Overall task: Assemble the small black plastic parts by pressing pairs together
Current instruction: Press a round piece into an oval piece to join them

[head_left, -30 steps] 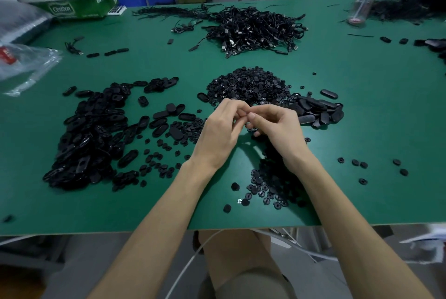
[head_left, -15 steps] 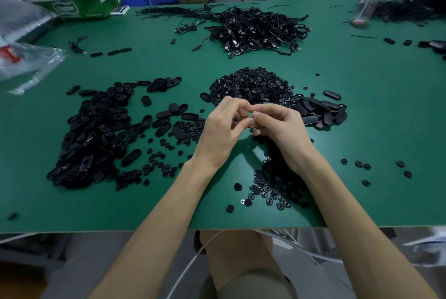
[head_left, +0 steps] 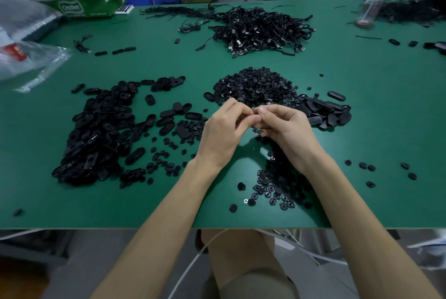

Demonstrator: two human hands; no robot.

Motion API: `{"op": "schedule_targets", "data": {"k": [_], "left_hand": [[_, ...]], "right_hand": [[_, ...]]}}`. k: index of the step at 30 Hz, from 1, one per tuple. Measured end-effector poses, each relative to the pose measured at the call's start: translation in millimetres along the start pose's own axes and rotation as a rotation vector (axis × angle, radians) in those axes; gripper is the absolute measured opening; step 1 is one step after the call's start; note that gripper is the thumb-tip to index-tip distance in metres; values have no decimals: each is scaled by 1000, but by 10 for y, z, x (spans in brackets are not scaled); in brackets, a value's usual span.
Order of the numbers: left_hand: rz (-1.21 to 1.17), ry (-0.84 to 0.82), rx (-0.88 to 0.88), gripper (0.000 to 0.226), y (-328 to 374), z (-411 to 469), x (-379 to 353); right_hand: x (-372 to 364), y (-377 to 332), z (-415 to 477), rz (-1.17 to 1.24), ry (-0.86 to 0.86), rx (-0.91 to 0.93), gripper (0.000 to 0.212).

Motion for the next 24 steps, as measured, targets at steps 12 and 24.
{"op": "schedule_targets", "data": {"k": [12, 24], "left_hand": [[158, -85, 255, 24, -90, 143, 320], [900, -679, 902, 40, -589, -40, 1384]], "right_hand": [[-115, 16, -3, -149, 71, 57, 18], [-95, -1, -29, -198, 106, 67, 18]]}}
Point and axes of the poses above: each hand's wrist, its own z-axis towards the middle knuckle, its own x-axis out of the back of the hand, y = z × x, the point moved 1 cm from there along z, towards the middle knuckle, and after that the axes turned 10 degrees about -x, right-handed, at the moved point
